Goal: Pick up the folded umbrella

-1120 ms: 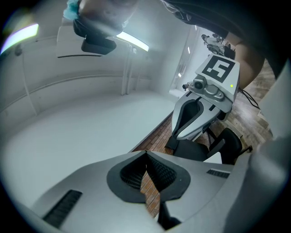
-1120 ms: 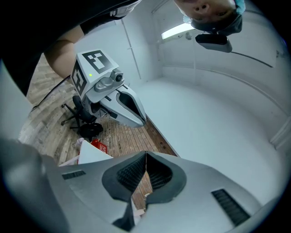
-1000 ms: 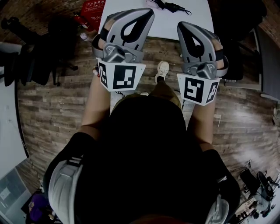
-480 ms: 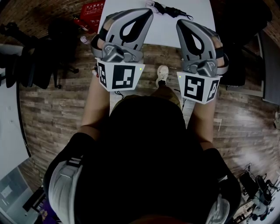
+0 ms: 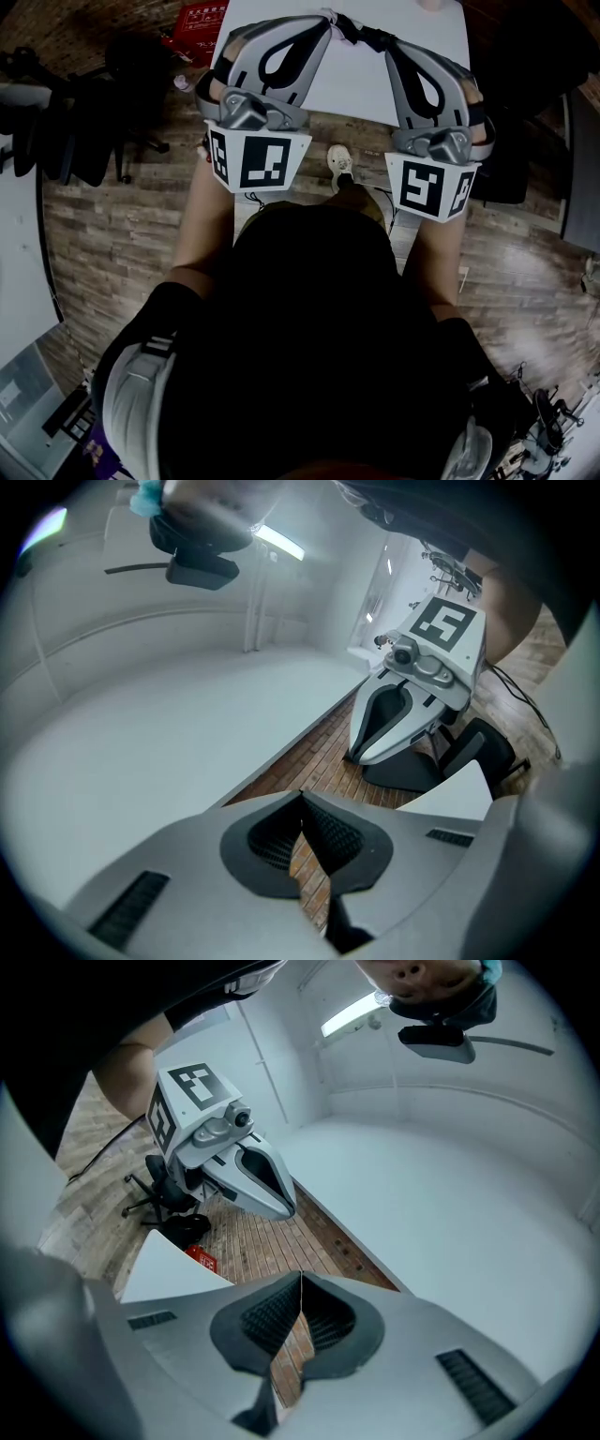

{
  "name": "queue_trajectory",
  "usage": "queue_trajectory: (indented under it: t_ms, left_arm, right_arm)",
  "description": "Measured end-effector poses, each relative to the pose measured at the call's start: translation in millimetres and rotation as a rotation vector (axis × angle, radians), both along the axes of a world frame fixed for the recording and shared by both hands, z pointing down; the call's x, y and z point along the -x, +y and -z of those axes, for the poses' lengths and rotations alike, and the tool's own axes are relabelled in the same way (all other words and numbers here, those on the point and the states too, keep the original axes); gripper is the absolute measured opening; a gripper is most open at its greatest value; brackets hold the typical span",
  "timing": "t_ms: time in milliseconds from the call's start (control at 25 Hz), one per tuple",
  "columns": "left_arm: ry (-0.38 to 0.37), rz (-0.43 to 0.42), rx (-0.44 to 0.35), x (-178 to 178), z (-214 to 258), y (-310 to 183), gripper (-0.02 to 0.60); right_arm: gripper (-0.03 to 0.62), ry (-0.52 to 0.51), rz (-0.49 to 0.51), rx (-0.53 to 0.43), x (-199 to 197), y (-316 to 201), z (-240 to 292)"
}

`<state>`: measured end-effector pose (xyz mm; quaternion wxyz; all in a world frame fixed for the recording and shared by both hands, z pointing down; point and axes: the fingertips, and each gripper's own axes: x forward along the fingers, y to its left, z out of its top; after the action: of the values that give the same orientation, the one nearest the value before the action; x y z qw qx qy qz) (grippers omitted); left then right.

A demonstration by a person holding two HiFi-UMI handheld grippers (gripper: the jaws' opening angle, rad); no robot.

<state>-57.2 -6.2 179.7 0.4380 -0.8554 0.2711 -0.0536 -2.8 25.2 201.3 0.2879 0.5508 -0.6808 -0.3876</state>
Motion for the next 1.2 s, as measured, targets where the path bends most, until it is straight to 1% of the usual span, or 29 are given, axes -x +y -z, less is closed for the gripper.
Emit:
queue_trajectory:
  t_ms: [240,520,1200]
  left_arm:
    - [-0.001,0.012,0.025,-25.7,-2.2,-36.4,0.012]
    - [-0.014,0.051,0.038,-48.9,-9.3,-74.0,0.012]
    - [-0.038,0.087,0.048,-101.0,-19.0,-124.7,0.012]
  right_arm:
    - [0.029,-0.009,0.018,0.009,-29.8,-41.5,-2.4]
    - [0.029,-0.011,0.053,0.031,-52.8,-82.3,-10.4]
    - [0.029,-0.005,0.095,0.065,-98.5,-133.7,-19.5]
